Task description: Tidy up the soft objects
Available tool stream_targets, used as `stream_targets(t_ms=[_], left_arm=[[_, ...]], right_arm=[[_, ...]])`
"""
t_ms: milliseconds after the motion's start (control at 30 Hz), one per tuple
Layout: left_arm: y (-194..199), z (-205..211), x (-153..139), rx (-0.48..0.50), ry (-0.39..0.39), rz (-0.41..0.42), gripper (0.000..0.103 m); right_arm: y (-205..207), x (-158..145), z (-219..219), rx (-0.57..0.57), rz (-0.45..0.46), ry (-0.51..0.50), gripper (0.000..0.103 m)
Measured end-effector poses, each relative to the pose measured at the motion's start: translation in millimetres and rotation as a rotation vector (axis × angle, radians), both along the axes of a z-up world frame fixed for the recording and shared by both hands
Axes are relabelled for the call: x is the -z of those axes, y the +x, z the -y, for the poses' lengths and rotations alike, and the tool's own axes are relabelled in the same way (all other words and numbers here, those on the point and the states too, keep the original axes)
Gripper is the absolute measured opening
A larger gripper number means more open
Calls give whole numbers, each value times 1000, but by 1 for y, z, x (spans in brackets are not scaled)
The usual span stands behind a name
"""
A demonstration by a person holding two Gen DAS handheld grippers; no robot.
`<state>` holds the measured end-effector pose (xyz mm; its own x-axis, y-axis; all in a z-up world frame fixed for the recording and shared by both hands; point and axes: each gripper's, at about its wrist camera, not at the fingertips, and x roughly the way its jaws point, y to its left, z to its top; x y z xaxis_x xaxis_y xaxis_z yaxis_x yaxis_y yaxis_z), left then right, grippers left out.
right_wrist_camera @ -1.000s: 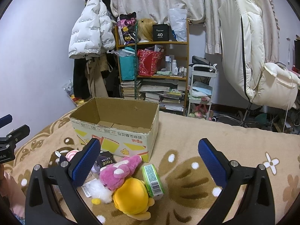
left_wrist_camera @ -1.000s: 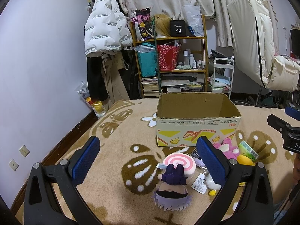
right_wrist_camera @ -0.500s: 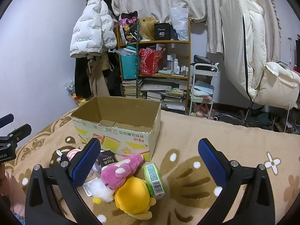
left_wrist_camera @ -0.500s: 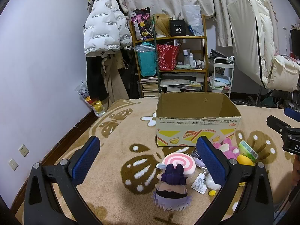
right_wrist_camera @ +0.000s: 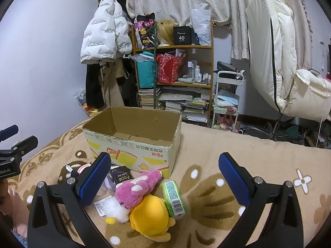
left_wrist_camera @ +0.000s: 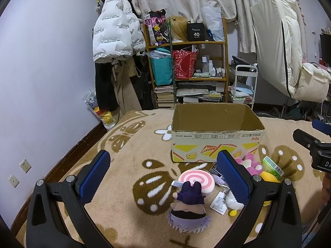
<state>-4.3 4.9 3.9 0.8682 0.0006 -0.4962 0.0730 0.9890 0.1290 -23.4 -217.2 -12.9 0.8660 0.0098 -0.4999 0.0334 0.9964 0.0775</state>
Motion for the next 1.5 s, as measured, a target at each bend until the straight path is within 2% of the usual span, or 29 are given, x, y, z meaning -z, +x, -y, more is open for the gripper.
stream_targets(t_ms=[100, 367, 667, 900, 1200, 1267, 1500], left_arm=[[2, 2, 3, 6, 4, -22, 102], [13, 8, 11, 35, 9, -95, 102], [39, 15, 30, 31, 24, -236, 102], [62, 11, 47, 33, -17, -335, 102], [80, 18, 73, 63, -4, -457, 102], [82, 23, 79, 78, 9, -485, 102], [89, 27, 96, 85, 33, -563, 102]], right_arm=[[2, 1, 2, -15, -16, 26, 103], [11, 7, -1, -41, -73, 22, 103], [24, 18, 4, -45, -146, 45, 103], [35, 25, 4, -27, -186, 28, 103], [61, 52, 9, -23, -290, 68, 103], [66, 59, 11, -15, -317, 88, 101], [81, 82, 25, -3, -406, 176, 80]])
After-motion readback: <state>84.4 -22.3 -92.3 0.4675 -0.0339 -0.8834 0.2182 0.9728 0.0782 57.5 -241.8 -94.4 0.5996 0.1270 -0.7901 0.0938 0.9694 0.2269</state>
